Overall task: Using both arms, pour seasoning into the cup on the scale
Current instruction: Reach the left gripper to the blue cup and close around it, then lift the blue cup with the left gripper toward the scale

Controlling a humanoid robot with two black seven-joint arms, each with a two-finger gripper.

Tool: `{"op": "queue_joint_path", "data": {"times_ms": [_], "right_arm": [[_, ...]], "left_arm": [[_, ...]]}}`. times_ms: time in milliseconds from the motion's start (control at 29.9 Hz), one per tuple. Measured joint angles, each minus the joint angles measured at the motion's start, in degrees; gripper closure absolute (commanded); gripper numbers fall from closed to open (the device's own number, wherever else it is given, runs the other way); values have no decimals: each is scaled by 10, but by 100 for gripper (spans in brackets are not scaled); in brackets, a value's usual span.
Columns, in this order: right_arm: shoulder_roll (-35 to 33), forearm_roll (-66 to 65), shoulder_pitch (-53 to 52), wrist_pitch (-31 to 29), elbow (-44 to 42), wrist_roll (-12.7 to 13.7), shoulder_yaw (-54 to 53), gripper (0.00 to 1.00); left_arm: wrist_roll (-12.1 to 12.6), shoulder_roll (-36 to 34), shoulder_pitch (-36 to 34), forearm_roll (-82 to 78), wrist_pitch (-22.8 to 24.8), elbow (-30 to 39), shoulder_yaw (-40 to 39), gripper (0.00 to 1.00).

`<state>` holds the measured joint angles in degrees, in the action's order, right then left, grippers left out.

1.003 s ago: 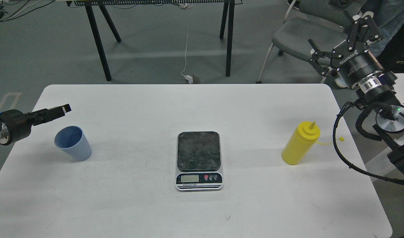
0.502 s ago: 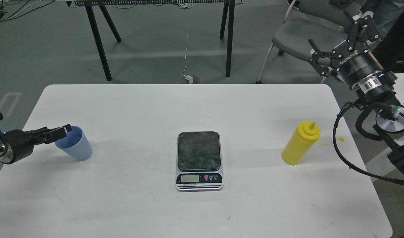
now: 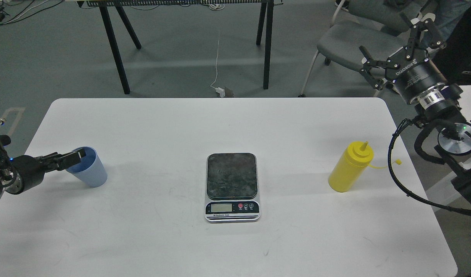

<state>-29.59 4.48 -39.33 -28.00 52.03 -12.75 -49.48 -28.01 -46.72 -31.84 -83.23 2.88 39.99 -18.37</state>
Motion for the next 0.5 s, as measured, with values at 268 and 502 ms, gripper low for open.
{"op": "queue_joint_path", "data": {"times_ms": [268,502], "right_arm": [[1,0,3,0,0,0,0,0],[2,0,4,0,-1,0,0,0]], "left_arm": [[0,6,7,2,-27,-24,36,40],[0,2,5,4,-43,-26,60,75]]}}
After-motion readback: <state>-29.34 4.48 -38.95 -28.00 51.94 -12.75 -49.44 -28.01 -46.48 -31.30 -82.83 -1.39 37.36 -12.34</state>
